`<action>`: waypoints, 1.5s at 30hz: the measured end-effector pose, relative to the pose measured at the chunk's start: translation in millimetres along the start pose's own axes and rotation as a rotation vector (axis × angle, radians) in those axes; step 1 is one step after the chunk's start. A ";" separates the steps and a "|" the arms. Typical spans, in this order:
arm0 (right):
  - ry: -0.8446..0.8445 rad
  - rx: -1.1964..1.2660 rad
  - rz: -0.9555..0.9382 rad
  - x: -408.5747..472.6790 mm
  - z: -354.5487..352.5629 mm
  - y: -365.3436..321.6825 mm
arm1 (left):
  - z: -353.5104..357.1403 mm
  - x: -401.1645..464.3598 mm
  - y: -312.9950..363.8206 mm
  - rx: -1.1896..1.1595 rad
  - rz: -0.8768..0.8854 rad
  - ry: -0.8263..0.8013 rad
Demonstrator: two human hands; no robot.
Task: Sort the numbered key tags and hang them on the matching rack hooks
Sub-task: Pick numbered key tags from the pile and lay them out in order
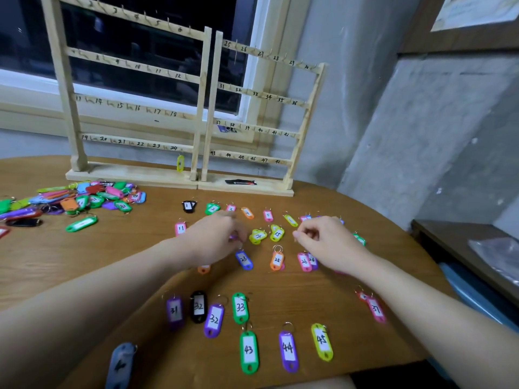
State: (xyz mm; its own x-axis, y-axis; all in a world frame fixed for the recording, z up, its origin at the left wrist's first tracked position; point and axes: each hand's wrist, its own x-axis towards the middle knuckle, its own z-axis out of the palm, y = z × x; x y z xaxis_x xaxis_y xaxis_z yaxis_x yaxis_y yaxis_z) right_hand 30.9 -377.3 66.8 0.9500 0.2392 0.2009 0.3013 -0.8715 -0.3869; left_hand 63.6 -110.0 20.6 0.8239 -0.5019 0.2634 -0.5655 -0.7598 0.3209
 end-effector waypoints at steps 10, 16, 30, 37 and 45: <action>-0.024 0.096 -0.136 35.0 43.4 -63.5 | -84.1 -92.0 -91.5 -0.038 -0.334 0.230; -0.141 0.090 -0.248 59.3 83.1 -127.0 | -101.4 -145.1 -163.3 -0.059 -0.718 0.455; -0.149 -0.019 -0.148 153.4 188.1 -233.3 | -79.0 -156.2 -192.1 0.093 -0.583 0.387; -0.053 -0.082 -0.128 171.0 215.9 -245.1 | -74.7 -151.8 -199.7 -0.006 -0.603 0.408; 0.031 0.099 -0.212 172.1 224.5 -236.3 | -77.6 -148.1 -203.7 -0.221 -0.630 0.565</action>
State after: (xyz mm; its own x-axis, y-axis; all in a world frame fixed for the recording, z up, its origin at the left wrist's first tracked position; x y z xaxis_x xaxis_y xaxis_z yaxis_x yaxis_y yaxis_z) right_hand 141.7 -34.1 -9.3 0.8621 0.3976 0.3141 0.5017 -0.7568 -0.4190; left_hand 53.7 151.2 -13.2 0.8762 0.3086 0.3701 -0.0545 -0.6996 0.7124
